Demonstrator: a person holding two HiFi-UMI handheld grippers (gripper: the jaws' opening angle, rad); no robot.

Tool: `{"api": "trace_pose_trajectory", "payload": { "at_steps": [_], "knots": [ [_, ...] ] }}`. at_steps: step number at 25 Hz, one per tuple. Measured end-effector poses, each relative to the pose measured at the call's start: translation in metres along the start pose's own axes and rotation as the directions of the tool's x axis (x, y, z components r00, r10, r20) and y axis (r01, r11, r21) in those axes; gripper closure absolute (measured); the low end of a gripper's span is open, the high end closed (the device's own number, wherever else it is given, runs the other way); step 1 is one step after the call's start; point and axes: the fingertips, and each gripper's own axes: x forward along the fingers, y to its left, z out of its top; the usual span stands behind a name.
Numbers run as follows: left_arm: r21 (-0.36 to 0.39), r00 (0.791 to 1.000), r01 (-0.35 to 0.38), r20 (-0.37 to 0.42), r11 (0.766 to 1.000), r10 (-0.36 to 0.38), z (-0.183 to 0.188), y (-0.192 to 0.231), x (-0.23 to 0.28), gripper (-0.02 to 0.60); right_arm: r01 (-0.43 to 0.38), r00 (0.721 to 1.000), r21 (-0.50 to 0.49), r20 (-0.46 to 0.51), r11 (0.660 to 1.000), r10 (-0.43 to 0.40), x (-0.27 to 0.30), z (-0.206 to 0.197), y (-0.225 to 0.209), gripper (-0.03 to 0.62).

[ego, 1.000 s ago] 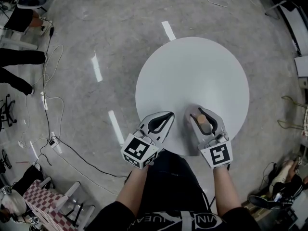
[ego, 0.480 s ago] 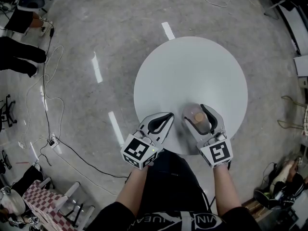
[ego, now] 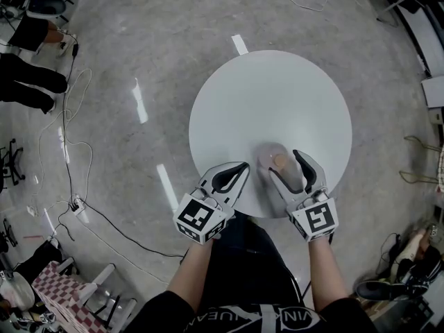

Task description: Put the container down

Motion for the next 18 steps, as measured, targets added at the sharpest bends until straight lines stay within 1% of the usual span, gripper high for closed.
{"api": "trace_pose_trajectory", "payload": {
  "at_steps": [6, 8, 9, 11, 15, 17, 18],
  "knots": [
    [-0.006, 1.000, -0.003, 0.013, 1.000, 0.003, 0.000, -0.017, -0.007, 0.568, -0.012, 0.999, 0.022, -0.037, 1.000, 0.013, -0.021, -0.006, 0.007, 0.319],
    [-0.007, 1.000, -0.001, 0.018, 1.000, 0.001, -0.002, -0.025, -0.010, 0.568, -0.007, 0.999, 0.021, -0.045, 1.000, 0.008, -0.029, -0.008, 0.010, 0.341],
    [-0.005, 1.000, 0.000, 0.021, 1.000, 0.000, -0.002, -0.029, -0.012, 0.568, -0.004, 0.999, 0.016, -0.045, 1.000, 0.005, -0.033, -0.007, 0.011, 0.358],
    [0.000, 1.000, 0.000, 0.027, 1.000, 0.000, -0.002, -0.034, -0.015, 0.568, 0.003, 0.999, 0.000, -0.037, 1.000, -0.003, -0.039, -0.004, 0.014, 0.421],
    [0.010, 0.999, -0.003, 0.037, 1.000, 0.003, -0.002, -0.043, -0.020, 0.568, 0.012, 1.000, -0.027, -0.013, 1.000, -0.012, -0.050, 0.003, 0.021, 0.519],
    [0.015, 0.999, -0.003, 0.041, 1.000, 0.002, -0.002, -0.049, -0.022, 0.568, 0.015, 1.000, -0.034, 0.002, 0.999, -0.015, -0.056, 0.007, 0.024, 0.562],
    [0.018, 0.999, -0.003, 0.043, 1.000, 0.002, -0.002, -0.051, -0.023, 0.568, 0.016, 1.000, -0.036, 0.008, 0.999, -0.016, -0.059, 0.009, 0.025, 0.573]
  ]
}}
